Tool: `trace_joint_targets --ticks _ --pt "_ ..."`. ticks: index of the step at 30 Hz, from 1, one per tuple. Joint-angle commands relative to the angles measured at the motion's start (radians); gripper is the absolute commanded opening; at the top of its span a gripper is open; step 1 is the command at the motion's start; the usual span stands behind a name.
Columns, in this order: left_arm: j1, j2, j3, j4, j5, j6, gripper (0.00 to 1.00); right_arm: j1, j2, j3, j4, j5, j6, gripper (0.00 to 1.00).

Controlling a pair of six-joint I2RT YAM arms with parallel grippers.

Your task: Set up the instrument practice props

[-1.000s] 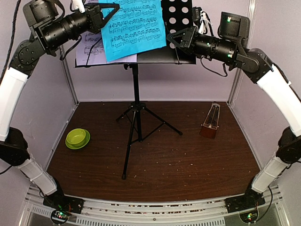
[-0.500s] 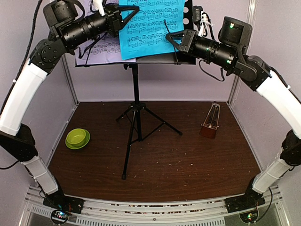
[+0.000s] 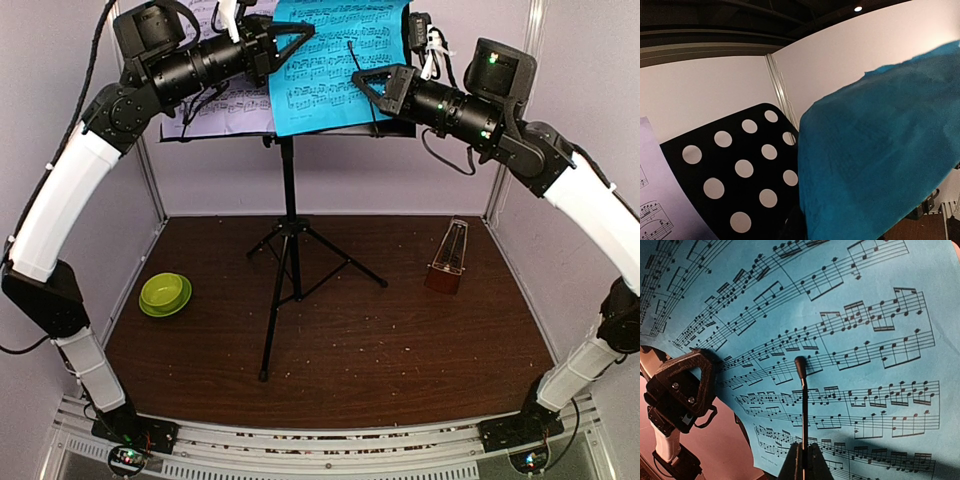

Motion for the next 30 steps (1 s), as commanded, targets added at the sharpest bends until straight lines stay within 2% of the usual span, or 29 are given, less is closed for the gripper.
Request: trace_joint_targets --ticks 1,6,11,16,22,27,30 --pt "0.019 0.024 0.041 0.068 0.040 -0.031 0.11 0.012 -0.038 -0.006 0.081 -0.039 -0.018 0.00" --pt "0.030 0.044 0.076 0.058 0.053 -0.074 0.27 0.011 -0.039 -0.012 0.081 -0.044 -0.016 0.00" --pt "0.032 0.042 0.078 0.060 0.052 -0.098 0.32 0.011 -0.042 -0.019 0.084 -0.046 -0.012 0.00" --pt "0.032 0.027 0.079 0.070 0.057 -0.132 0.47 0.011 -0.049 -0.032 0.087 -0.043 -0.006 0.00" --pt "0.033 0.009 0.078 0.077 0.076 -0.180 0.60 0.011 -0.057 -0.045 0.091 -0.040 -0.005 0.00" --pt "0.033 -0.006 0.077 0.090 0.071 -0.207 0.67 0.012 -0.065 -0.055 0.095 -0.040 -0.002 0.00" --pt "0.034 -0.016 0.078 0.112 0.036 -0.222 0.76 0.012 -0.068 -0.059 0.095 -0.041 0.000 0.00"
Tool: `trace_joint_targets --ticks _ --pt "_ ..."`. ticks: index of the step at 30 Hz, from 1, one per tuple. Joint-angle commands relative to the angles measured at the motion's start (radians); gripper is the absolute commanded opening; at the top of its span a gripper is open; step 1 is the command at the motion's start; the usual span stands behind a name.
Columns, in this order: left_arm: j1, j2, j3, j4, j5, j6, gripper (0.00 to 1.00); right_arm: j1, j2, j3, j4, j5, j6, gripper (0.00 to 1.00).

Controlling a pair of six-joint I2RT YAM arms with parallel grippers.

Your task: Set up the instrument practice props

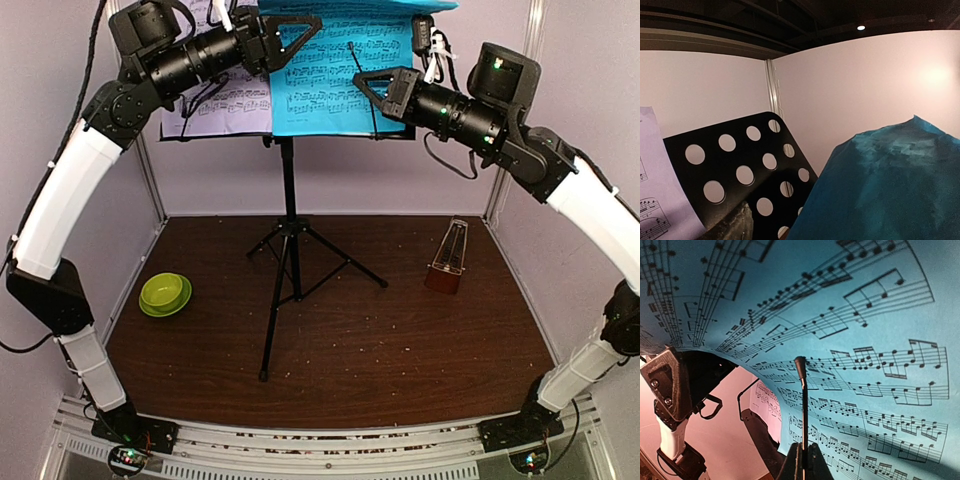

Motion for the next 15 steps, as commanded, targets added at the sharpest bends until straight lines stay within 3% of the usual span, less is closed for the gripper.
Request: trace_joint_targets --ticks 1,15 --pt "0.006 -0.047 0.028 0.091 -0.040 -0.047 0.78 0.010 -0.042 -0.011 0.056 -0.023 0.000 0.00" --pt "0.006 -0.024 0.043 0.122 -0.149 -0.125 0.74 0.012 -0.056 -0.024 0.061 -0.018 0.003 0.00"
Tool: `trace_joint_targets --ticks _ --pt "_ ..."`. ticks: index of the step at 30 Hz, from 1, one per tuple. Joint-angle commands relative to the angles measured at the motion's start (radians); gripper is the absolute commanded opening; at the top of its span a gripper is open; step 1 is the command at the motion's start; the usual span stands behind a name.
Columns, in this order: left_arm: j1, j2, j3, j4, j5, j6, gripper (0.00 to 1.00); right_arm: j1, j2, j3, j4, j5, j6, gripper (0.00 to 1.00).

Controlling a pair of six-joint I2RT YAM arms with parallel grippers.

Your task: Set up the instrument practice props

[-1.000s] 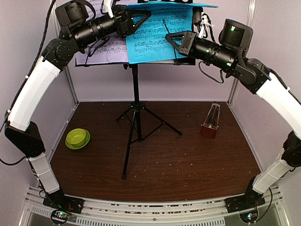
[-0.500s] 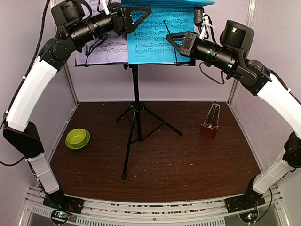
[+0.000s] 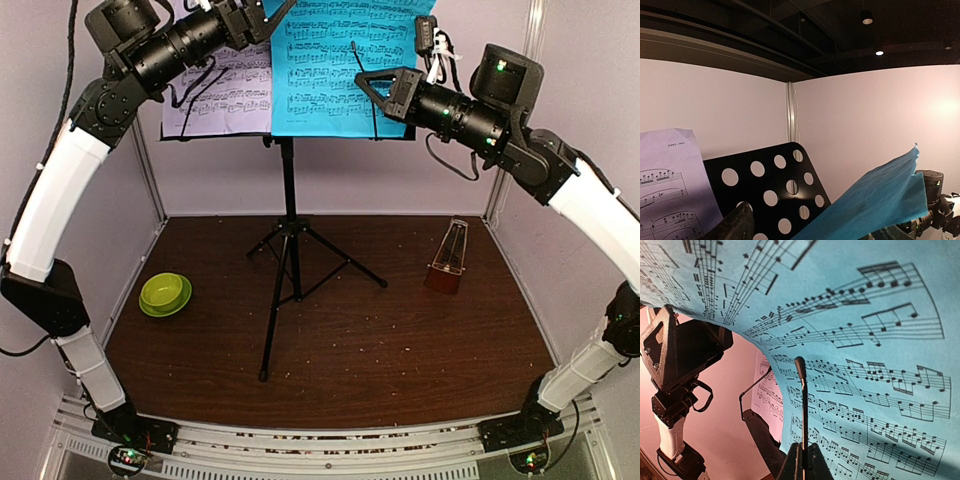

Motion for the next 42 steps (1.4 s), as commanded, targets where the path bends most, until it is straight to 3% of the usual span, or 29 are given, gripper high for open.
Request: trace_joint_targets --ticks 1,9,19,31,42 --pt "0.006 0.006 0.033 0.029 -0.063 -0.025 0.74 0.012 -0.040 -0.002 0.042 -0.019 0.002 0.00" --pt "0.020 0.020 0.056 0.013 -0.216 -0.072 0.75 0.015 -0.042 -0.006 0.043 -0.022 0.008 0.00" --pt "0.020 0.036 0.061 0.030 -0.181 -0.103 0.75 0.019 -0.043 0.003 0.041 0.001 0.010 0.44" --pt "0.019 0.019 0.053 -0.004 -0.164 -0.086 0.75 0.019 -0.031 0.101 0.039 0.014 0.000 0.59" --pt "0.017 -0.065 -0.068 0.028 -0.136 -0.041 0.75 0.007 0.146 0.392 0.004 0.118 -0.032 0.73"
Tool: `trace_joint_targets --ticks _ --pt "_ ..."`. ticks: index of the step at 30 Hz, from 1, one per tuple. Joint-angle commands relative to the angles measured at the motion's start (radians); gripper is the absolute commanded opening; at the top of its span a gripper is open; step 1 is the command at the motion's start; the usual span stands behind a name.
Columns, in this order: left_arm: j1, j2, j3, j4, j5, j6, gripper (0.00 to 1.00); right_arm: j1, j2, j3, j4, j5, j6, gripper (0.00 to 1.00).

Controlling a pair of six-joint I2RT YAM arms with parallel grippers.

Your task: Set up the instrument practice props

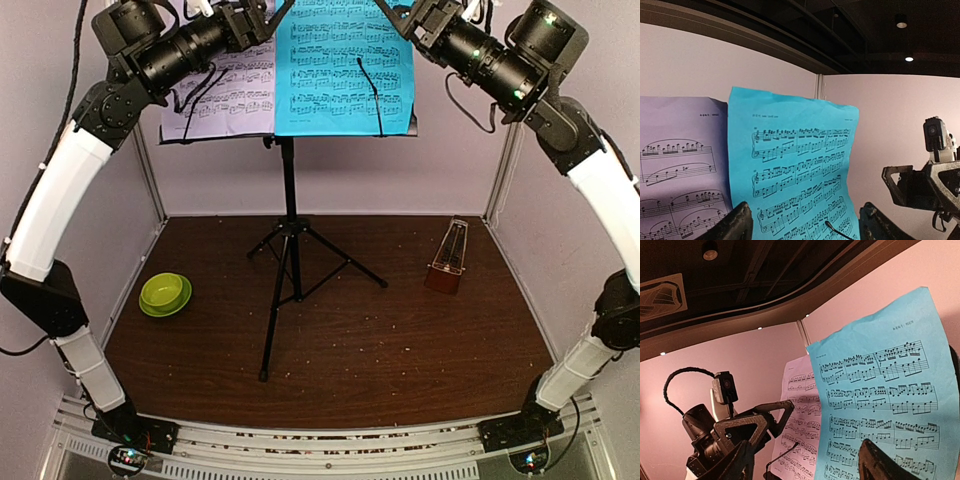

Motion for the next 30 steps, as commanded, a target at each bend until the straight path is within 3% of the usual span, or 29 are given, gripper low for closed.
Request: trace_joint_targets --ticks 1,9,19,30 --pt "0.002 -0.064 -0.033 0.032 0.013 0.045 0.75 -0.011 0.073 0.079 0.003 0.073 -0.016 0.74" --pt "0.003 -0.159 -0.104 0.015 -0.031 0.099 0.77 -0.084 0.148 0.158 0.045 0.115 0.047 0.77" --pt "0.008 -0.333 -0.260 -0.089 -0.185 0.095 0.80 -0.139 0.091 0.147 0.022 0.057 0.064 0.81" --pt "0.096 -0.600 -0.499 -0.254 -0.409 -0.056 0.82 -0.254 -0.151 -0.151 -0.048 0.028 0.111 0.85"
